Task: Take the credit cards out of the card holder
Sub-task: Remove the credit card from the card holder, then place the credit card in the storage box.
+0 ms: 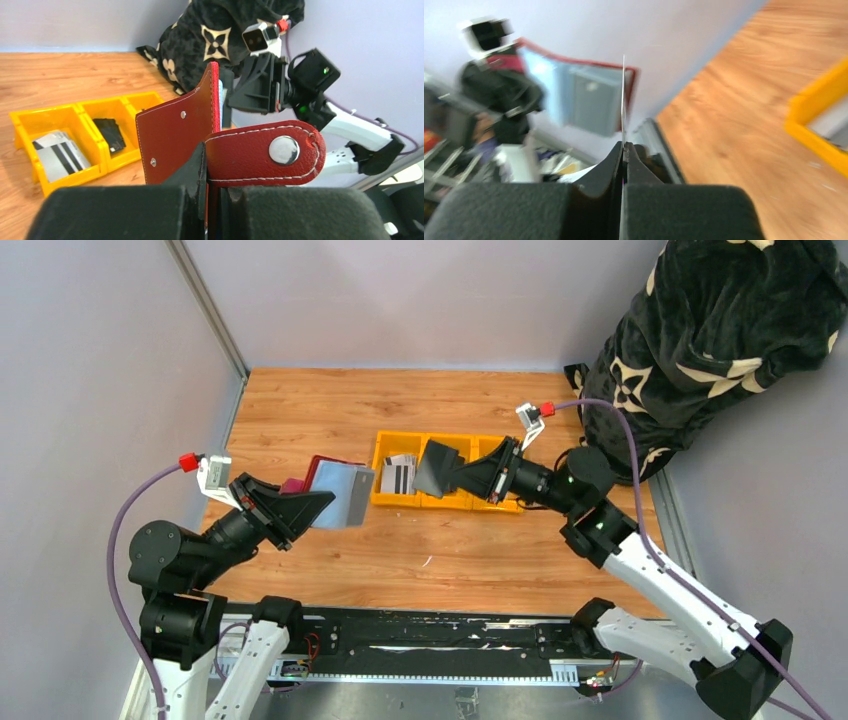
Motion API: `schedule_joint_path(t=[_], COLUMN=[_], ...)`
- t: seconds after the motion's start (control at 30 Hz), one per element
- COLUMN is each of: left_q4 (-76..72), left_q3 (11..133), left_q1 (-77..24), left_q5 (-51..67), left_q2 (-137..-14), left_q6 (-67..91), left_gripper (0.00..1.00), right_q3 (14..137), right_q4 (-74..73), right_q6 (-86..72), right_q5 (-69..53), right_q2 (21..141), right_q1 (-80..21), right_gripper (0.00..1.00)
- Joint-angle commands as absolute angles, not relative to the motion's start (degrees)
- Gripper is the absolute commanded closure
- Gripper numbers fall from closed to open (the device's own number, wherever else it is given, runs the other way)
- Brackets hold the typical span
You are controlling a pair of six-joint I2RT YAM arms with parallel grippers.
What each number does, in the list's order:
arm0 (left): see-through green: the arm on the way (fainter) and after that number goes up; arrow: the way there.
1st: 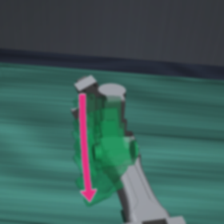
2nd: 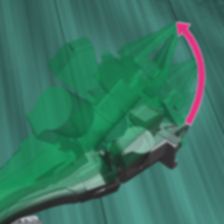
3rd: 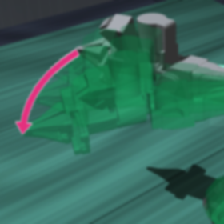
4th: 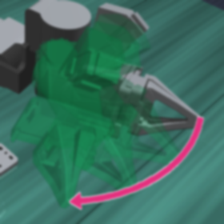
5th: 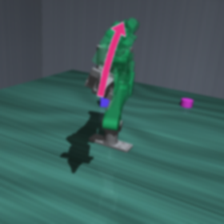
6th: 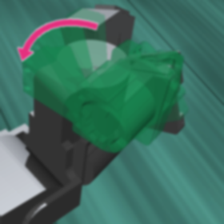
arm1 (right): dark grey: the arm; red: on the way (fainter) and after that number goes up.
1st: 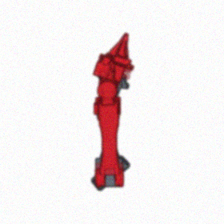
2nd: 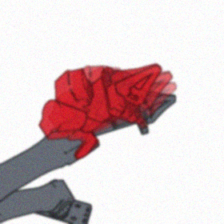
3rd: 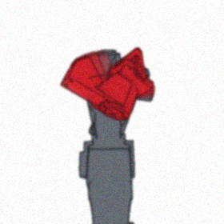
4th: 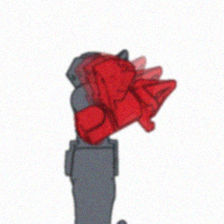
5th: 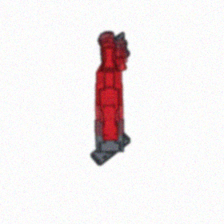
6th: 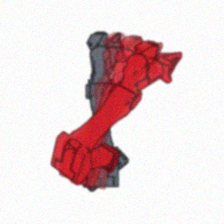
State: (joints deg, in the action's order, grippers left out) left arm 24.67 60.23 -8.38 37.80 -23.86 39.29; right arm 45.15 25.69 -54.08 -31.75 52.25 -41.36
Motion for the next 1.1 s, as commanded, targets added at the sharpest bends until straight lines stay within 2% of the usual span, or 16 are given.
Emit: schedule_joint_path(t=[0.0, 0.27, 0.6, 0.9, 1.07], left_q4=[25.8, 27.5, 27.0, 26.3, 25.3], left_q3=[61.3, 62.8, 63.1, 64.0, 64.6], left_q1=[-8.3, -8.3, -8.3, -8.3, -8.3], left_q5=[38.7, 44.8, 51.1, 52.9, 53.1], left_q2=[-24.0, -25.0, -24.9, -24.4, -24.5], left_q6=[33.9, 32.7, 33.6, 34.1, 34.9], left_gripper=[1.0, 1.0, 1.0, 1.0, 1.0], right_q3=[52.8, 62.2, 78.4, 81.3, 81.8], right_q4=[-7.3, -16.6, -19.4, -18.2, -18.7], right_q6=[-39.2, -30.6, -27.8, -29.2, -28.5], right_q5=[-23.0, -13.3, -13.9, -13.0, -11.6], right_q2=[55.0, 74.3, 99.7, 107.9, 107.0], right_q1=[-35.0, -30.9, -30.5, -30.7, -31.3], right_gripper=[1.0, 1.0, 1.0, 1.0, 0.85])
